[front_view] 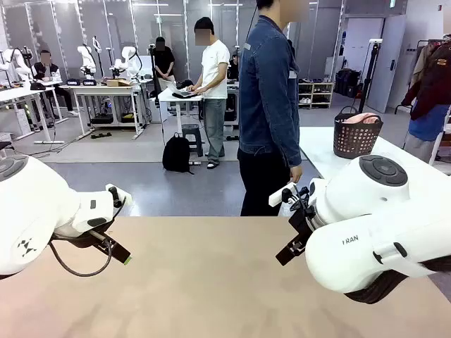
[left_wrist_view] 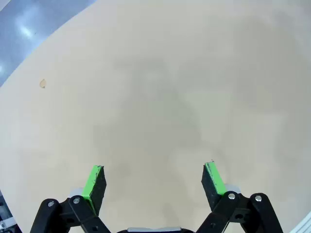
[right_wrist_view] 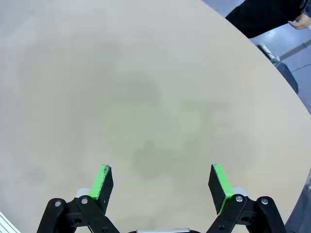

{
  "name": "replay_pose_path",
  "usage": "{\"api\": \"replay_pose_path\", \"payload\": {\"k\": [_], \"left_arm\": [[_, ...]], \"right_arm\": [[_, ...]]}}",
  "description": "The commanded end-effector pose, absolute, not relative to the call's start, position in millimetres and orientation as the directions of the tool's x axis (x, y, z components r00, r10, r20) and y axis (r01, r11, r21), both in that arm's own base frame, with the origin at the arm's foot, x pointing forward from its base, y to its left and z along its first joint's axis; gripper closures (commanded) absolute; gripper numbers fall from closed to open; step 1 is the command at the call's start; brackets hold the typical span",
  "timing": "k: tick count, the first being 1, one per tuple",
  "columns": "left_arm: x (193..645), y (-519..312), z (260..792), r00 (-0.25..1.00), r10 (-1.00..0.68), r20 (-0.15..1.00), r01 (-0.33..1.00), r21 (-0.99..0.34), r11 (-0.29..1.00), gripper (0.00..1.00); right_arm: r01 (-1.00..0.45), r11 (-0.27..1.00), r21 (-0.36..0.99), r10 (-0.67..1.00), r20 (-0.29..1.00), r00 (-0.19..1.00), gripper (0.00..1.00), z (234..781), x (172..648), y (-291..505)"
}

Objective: Fold the towel.
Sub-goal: Grab the top end of the 100 cm Hotel Towel extended by the human.

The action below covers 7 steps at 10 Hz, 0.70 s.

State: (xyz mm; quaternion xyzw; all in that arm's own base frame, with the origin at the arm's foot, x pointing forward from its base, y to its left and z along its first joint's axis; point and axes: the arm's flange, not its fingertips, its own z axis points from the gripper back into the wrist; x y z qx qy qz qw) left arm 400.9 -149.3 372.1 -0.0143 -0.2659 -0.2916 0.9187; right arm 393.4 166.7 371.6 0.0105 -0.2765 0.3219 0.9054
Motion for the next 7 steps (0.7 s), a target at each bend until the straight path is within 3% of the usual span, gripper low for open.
{"api": "replay_pose_path", "payload": {"k": [1, 7], "left_arm": [[400.9, -149.5, 372.2, 0.688, -0.528, 0.497, 0.544, 0.129, 0.829, 0.00], [400.9, -149.5, 372.2, 0.688, -0.528, 0.497, 0.544, 0.129, 0.829, 0.00]], "right_arm": [[-0.589, 0.793, -0.159, 0.577, 0.508, 0.640, 0.00, 371.6, 393.4, 166.7], [-0.589, 0.793, -0.159, 0.577, 0.508, 0.640, 0.00, 371.6, 393.4, 166.7]]}}
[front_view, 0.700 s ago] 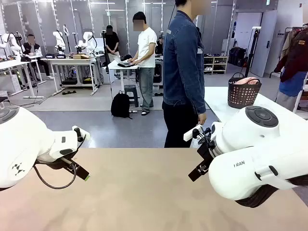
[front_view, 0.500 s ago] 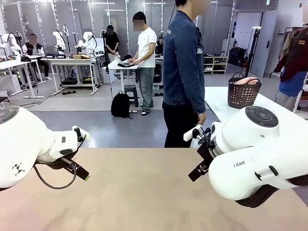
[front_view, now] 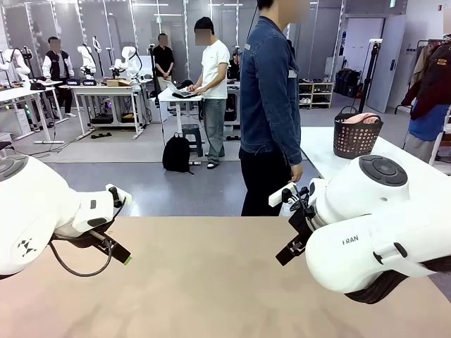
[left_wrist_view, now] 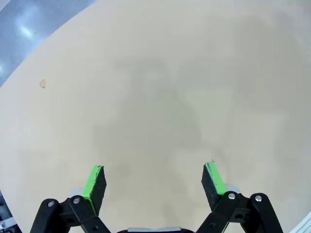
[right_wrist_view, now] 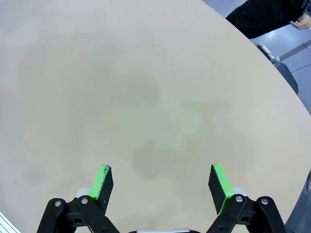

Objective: Fold the towel.
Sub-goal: Grab the top end of the 100 cm Hotel Towel extended by the human.

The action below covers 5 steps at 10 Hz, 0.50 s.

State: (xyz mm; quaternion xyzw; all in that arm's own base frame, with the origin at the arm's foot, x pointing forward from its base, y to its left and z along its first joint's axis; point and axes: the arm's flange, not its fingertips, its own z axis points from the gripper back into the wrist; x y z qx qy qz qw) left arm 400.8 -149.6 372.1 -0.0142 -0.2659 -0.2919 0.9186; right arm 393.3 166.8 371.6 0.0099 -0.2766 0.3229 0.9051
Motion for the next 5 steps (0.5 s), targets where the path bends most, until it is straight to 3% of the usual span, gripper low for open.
{"api": "replay_pose_path", "payload": {"k": [1, 3, 4, 5], "left_arm": [[400.9, -149.5, 372.2, 0.688, -0.528, 0.497, 0.544, 0.129, 0.829, 0.00], [402.6, -157.3, 394.9, 0.691, -0.517, 0.505, 0.564, 0.070, 0.823, 0.00], [406.4, -157.1, 413.9, 0.718, -0.502, 0.483, 0.568, 0.011, 0.823, 0.00], [406.8, -151.5, 433.9, 0.761, -0.471, 0.447, 0.575, -0.126, 0.809, 0.00]], "right_arm": [[-0.589, 0.793, -0.159, 0.577, 0.508, 0.640, 0.00, 371.6, 393.4, 166.7], [-0.614, 0.779, -0.127, 0.579, 0.520, 0.627, 0.00, 396.3, 396.3, 162.7], [-0.624, 0.780, -0.048, 0.557, 0.508, 0.657, 0.00, 413.1, 400.0, 157.4], [-0.634, 0.773, 0.033, 0.541, 0.489, 0.685, 0.00, 427.4, 402.6, 151.9]]}}
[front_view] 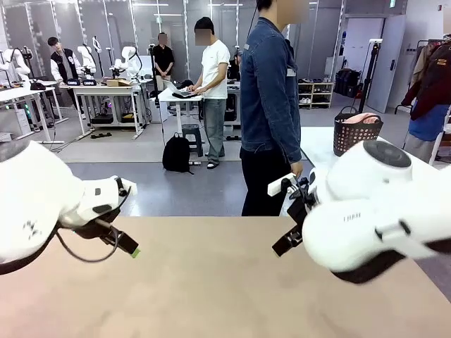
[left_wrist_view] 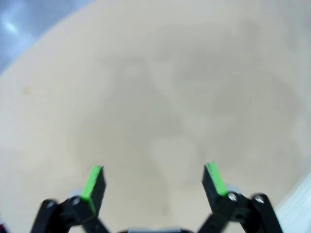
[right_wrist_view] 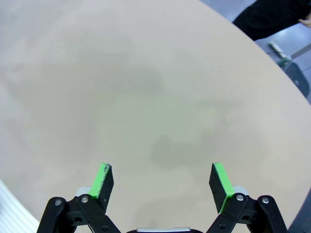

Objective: Fold the towel.
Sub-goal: Grab the top end of the 100 cm Hotel Towel extended by the human.

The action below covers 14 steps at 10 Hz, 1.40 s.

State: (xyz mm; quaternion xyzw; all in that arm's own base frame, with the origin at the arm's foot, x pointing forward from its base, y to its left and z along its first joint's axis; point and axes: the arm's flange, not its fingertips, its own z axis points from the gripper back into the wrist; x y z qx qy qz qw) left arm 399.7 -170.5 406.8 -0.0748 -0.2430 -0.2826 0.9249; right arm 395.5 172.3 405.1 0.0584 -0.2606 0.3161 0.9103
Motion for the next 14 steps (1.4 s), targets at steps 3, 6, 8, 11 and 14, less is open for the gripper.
{"api": "replay_pose_path", "payload": {"k": [3, 6, 8, 11, 14], "left_arm": [[412.7, -88.2, 495.4, 0.884, -0.341, 0.320, 0.467, -0.659, 0.590, 0.00], [416.9, 22.0, 524.5, 0.951, -0.121, 0.285, 0.309, -0.903, 0.297, 0.00], [410.2, 94.7, 523.9, 0.957, 0.108, 0.271, 0.245, -0.947, 0.206, 0.00], [368.6, 199.1, 516.7, 0.919, 0.233, 0.320, 0.285, -0.943, 0.171, 0.00], [342.7, 254.4, 494.0, 0.908, 0.354, 0.224, 0.184, -0.972, 0.144, 0.00]], "right_arm": [[-0.652, 0.582, 0.486, 0.470, 0.453, 0.758, 0.00, 480.4, 411.0, 99.6], [-0.541, 0.373, 0.754, 0.289, 0.460, 0.840, 0.00, 492.7, 415.8, 5.6], [-0.493, 0.360, 0.792, 0.150, 0.472, 0.868, 0.00, 490.7, 403.6, -58.3], [-0.410, 0.356, 0.840, -0.097, 0.470, 0.877, 0.00, 481.2, 369.0, -156.0], [-0.391, 0.365, 0.845, -0.204, 0.483, 0.852, 0.00, 485.7, 337.4, -205.9]]}}
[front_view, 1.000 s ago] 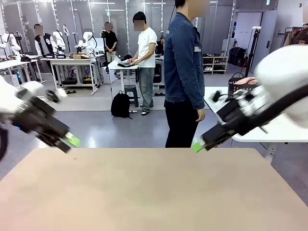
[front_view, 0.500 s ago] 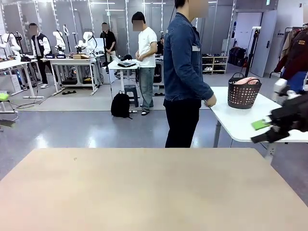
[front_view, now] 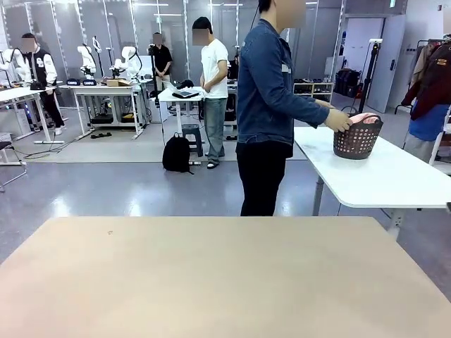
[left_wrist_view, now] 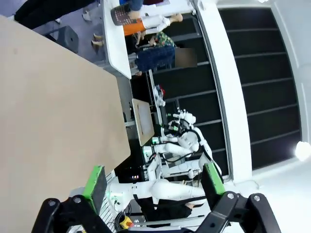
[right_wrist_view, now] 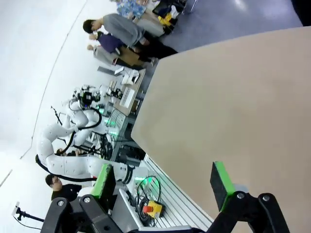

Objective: Fold the towel.
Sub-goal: Grab the top end of the 100 cm Hotel Towel extended by the human.

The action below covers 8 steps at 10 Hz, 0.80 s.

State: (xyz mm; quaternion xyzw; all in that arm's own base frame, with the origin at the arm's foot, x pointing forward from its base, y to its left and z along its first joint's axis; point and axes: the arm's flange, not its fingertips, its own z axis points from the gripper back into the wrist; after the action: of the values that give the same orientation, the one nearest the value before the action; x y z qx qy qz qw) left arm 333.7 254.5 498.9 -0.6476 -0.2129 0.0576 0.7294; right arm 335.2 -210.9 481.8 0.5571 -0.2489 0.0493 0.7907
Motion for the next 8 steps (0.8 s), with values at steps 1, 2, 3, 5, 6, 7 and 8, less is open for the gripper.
{"api": "replay_pose_path", "payload": {"k": [1, 2, 3, 5, 6, 7, 8], "left_arm": [[340.3, 259.7, 488.4, 0.898, 0.379, 0.222, 0.184, -0.974, 0.134, 0.00], [339.4, 260.2, 488.0, 0.893, 0.395, 0.216, 0.179, -0.975, 0.130, 0.00], [342.8, 254.4, 490.1, 0.882, 0.410, 0.232, 0.182, -0.971, 0.158, 0.00], [332.4, 266.3, 484.6, 0.897, 0.394, 0.202, 0.157, -0.977, 0.142, 0.00], [332.4, 266.3, 484.6, 0.897, 0.394, 0.202, 0.157, -0.977, 0.142, 0.00], [332.4, 266.3, 484.6, 0.897, 0.394, 0.202, 0.157, -0.977, 0.142, 0.00], [332.4, 266.3, 484.6, 0.897, 0.394, 0.202, 0.157, -0.977, 0.142, 0.00]], "right_arm": [[-0.389, 0.366, 0.845, -0.222, 0.485, 0.846, 0.00, 487.2, 333.6, -211.7], [-0.379, 0.366, 0.850, -0.228, 0.477, 0.849, 0.00, 486.6, 332.9, -212.9], [-0.355, 0.374, 0.857, -0.224, 0.455, 0.862, 0.00, 483.8, 329.6, -218.5], [-0.355, 0.374, 0.857, -0.224, 0.455, 0.862, 0.00, 483.8, 329.6, -218.5], [-0.355, 0.374, 0.857, -0.224, 0.455, 0.862, 0.00, 483.8, 329.6, -218.5], [-0.355, 0.374, 0.857, -0.224, 0.455, 0.862, 0.00, 483.8, 329.6, -218.5], [-0.355, 0.374, 0.857, -0.224, 0.455, 0.862, 0.00, 483.8, 329.6, -218.5]]}}
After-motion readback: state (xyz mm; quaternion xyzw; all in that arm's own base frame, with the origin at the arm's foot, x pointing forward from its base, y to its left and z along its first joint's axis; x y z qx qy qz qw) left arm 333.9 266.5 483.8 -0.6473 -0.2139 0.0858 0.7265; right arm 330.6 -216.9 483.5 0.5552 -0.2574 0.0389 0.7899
